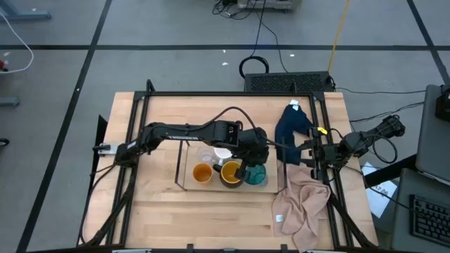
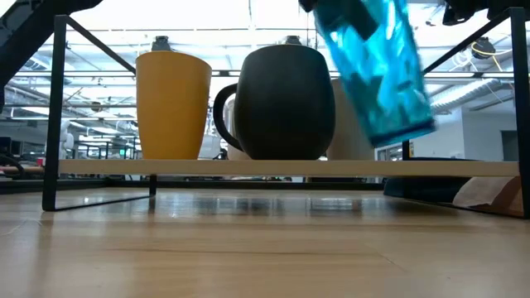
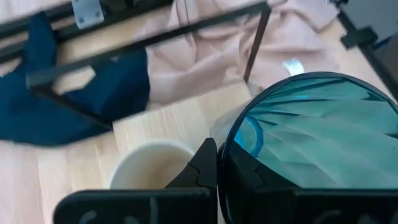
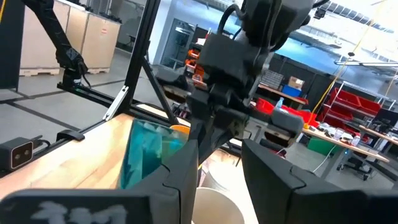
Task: Stack small to large cups/mugs on shelf
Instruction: Align the blue transparent cup with the white cup on the shelf
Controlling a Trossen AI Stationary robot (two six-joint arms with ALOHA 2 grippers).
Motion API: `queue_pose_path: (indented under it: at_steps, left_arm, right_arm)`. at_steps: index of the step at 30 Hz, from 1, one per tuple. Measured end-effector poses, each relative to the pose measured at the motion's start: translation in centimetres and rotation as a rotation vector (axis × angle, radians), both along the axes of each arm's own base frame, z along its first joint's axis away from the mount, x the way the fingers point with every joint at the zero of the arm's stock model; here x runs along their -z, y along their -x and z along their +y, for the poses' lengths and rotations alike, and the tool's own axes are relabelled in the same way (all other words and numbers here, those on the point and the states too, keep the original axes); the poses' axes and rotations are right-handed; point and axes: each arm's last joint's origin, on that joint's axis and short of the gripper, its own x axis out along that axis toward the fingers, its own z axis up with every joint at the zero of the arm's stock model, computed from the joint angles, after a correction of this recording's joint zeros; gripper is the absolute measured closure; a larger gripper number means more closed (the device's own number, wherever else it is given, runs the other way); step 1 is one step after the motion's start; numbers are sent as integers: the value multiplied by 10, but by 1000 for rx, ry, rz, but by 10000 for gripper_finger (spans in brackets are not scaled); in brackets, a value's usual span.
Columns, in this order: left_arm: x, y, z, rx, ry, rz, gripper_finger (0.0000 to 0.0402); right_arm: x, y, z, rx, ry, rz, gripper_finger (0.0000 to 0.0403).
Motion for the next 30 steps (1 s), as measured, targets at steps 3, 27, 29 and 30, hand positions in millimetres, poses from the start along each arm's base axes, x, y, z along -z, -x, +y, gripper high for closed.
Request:
queue_pose_path:
  at_steps: [3,27,29,30]
  left_arm:
    - [1,-1,0,0,6,2,395]
    - [2,-1,1,-10,-7,10,395]
    - [3,0,1,-7,-11,16,396]
    - [3,0,1,-5,-12,20,396]
  right_arm:
    - [0,0,0,-1,-12,7,287]
    - [1,0,0,-3,-20,15,287]
    - [1,0,0,-3,-20,15,287]
    - [1,0,0,-3,-20,15,287]
